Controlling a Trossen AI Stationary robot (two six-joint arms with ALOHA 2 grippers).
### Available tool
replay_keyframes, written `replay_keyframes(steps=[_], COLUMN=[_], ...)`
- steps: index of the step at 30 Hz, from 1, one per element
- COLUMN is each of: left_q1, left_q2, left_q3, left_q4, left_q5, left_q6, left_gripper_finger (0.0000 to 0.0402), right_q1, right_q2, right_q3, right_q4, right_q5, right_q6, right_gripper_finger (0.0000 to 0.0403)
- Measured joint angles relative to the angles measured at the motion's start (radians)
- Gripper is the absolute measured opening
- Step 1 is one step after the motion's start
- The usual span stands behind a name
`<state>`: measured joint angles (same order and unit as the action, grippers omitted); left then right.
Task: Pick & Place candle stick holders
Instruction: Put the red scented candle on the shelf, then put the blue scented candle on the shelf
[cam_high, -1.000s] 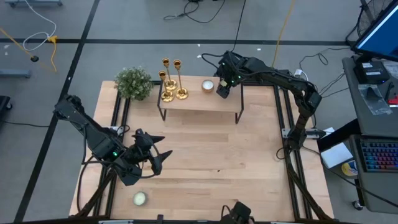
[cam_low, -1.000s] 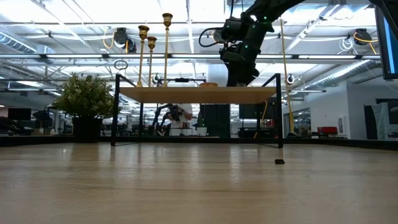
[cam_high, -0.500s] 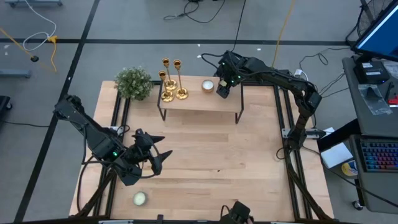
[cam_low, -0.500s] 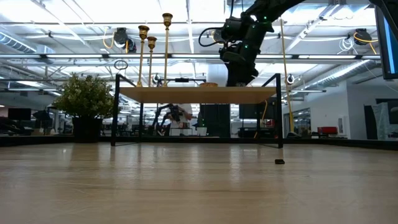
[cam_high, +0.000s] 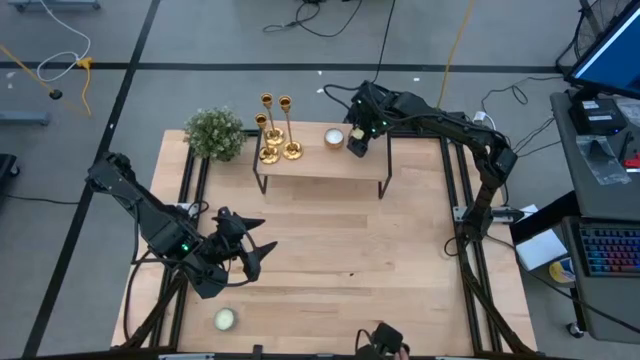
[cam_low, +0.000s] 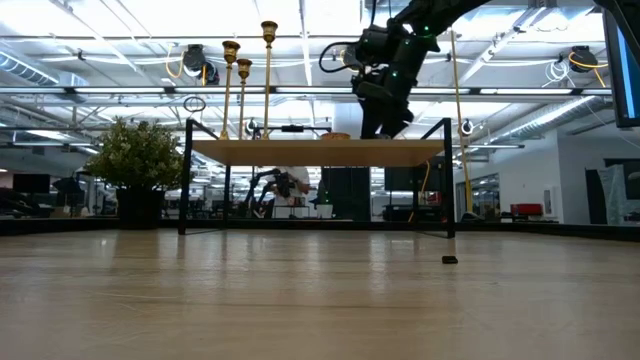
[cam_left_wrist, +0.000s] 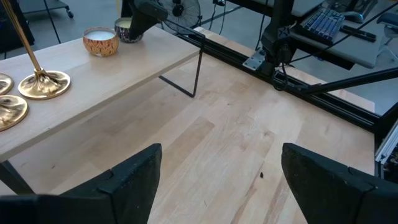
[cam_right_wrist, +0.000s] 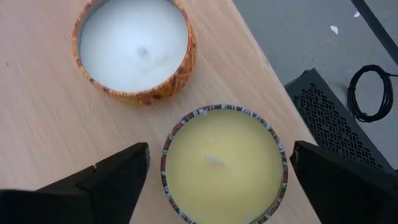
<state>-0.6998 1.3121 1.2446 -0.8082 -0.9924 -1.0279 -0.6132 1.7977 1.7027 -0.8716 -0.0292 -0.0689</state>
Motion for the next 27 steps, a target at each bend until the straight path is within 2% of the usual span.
replay_keyframes(steps=[10, 17, 21, 27], left_q1=[0.000, 0.000, 0.000, 0.000], left_q2=[0.000, 0.000, 0.000, 0.000], left_q3=[0.000, 0.000, 0.000, 0.000], left_q4=[0.000, 0.014, 0.078, 0.213], left_q5=[0.000, 0.000, -0.001, 0.011], left_q6=[0.005, -0.055, -0.104, -0.097], left_gripper_finger=[0.0326, 0.0326, 0.0326, 0.0326], right_q1=[0.014, 0.041, 0.063, 0.116], right_q2=[-0.052, -0.163, -0.249, -0.373], right_q3=[0.001, 0.001, 0.002, 0.002], right_q4=[0.003, -0.025, -0.077, -0.191], right_q5=[0.001, 0.000, -0.001, -0.002], right_q6=[-0.001, 0.014, 0.074, 0.137], right_gripper_finger=[0.0381, 0.0380, 0.0380, 0.0380])
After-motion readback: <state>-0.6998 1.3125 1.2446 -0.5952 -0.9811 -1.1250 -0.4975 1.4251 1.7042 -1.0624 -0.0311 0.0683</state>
